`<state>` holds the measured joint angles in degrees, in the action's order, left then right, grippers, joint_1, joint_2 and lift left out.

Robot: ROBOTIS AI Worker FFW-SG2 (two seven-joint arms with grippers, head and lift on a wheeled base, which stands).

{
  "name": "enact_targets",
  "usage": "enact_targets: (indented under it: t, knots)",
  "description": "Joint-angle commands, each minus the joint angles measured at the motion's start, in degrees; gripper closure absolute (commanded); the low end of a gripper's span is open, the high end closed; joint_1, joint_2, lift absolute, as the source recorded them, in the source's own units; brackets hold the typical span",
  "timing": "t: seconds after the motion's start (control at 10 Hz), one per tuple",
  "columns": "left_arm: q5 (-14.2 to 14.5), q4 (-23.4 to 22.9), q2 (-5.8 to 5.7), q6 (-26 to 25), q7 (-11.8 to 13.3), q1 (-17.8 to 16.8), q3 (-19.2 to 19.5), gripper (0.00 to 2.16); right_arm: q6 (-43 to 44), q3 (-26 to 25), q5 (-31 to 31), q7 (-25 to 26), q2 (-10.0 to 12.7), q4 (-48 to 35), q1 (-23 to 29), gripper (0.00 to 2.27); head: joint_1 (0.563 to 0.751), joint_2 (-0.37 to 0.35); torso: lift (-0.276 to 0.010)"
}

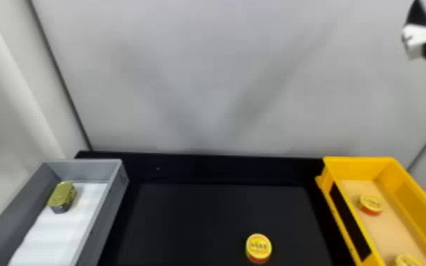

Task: Pick up the round yellow can and place it in the yellow rectangular box

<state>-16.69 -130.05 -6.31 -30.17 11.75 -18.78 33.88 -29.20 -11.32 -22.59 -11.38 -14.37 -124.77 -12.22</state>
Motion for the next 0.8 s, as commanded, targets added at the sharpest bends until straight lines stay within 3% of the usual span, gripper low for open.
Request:
enact_targets:
  t: [0.0, 0.4, 0.7]
  knots:
    - [-1.9, -0.3, -0.38, -1.2, -0.4, 0.6, -1.0, 0.13, -1.8, 3.7, 0.0, -0.9, 0.0, 1.8, 2.0, 0.14, 0.629, 0.012, -0.055]
    - [-3.6, -0.1, -0.29, -2.9, -0.8, 1.2, -1.8, 0.13, -5.2, 10.7, 2.4, -0.8, 0.3, 2.9, 6.9, 0.15, 0.629, 0.012, -0.055]
    - [-3.8, 0.2, -0.29, -3.0, -0.9, 2.0, -0.8, 0.13, -8.9, 14.7, 6.1, -5.0, -1.9, 3.9, 9.3, 0.15, 0.629, 0.012, -0.055]
